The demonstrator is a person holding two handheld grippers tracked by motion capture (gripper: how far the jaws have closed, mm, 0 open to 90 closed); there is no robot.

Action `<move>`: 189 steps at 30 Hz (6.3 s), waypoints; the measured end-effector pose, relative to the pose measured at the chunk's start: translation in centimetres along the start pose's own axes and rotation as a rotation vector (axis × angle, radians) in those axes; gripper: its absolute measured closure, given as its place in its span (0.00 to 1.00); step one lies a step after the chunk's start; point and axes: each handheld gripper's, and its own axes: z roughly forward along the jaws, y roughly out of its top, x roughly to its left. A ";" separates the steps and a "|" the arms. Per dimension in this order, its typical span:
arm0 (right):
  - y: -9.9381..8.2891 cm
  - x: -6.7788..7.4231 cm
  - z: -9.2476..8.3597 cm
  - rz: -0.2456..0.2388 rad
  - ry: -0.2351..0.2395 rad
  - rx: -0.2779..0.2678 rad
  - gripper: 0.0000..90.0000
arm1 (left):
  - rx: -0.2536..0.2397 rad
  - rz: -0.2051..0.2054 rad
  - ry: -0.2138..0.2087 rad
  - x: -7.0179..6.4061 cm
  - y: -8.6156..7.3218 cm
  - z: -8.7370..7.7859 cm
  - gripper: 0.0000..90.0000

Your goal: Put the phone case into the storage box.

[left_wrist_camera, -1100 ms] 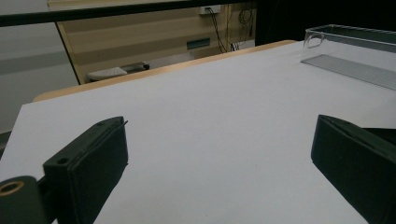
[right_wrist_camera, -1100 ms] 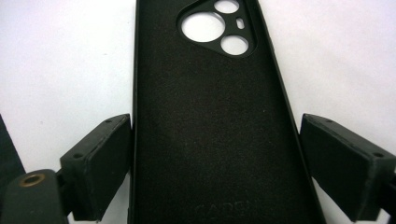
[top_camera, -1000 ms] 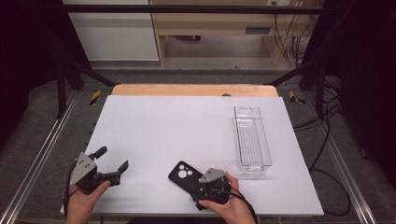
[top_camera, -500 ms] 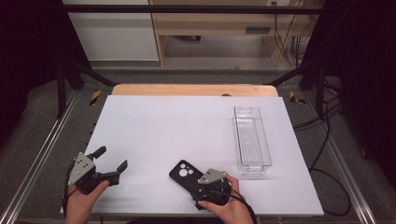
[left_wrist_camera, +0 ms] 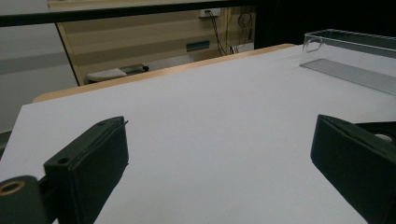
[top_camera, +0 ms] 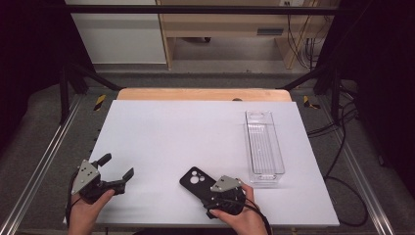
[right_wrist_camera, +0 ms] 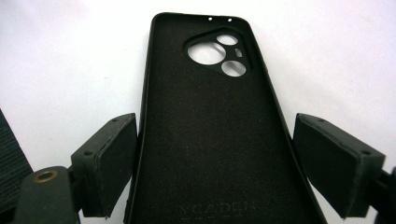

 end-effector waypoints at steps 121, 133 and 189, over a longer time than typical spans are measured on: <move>6.2 -1.1 0.3 0.014 -0.025 -0.351 0.06 | -0.012 -0.207 -0.294 -10.1 8.8 8.5 0.89; 6.3 -0.5 0.3 -0.004 -0.038 -0.372 0.06 | 0.004 -0.177 -0.279 -10.5 8.9 8.6 0.89; 6.7 -1.0 -0.2 0.164 -0.083 -0.511 0.08 | 0.033 -0.179 -0.339 -13.8 9.0 9.1 0.89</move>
